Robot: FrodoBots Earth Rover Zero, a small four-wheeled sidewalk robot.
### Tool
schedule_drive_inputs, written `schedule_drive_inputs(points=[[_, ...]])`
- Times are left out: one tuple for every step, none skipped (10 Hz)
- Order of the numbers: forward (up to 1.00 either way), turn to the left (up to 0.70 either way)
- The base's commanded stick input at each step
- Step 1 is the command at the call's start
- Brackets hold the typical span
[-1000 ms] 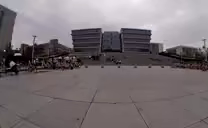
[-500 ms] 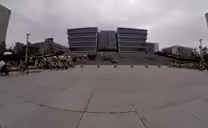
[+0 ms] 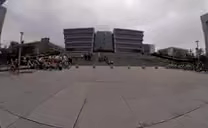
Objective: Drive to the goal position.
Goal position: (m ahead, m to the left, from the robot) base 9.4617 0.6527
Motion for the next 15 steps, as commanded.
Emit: schedule_drive_inputs(points=[[0.7,0.0],[0.7,0.0],[0.7,0.0],[0.7,0.0],[0.7,0.0],[0.7,0.0],[0.7,0.0],[0.7,0.0],[0.7,0.0],[0.7,0.0],[0.7,0.0],[0.7,0.0],[0.7,0.0],[0.7,0.0],[0.7,0.0]])
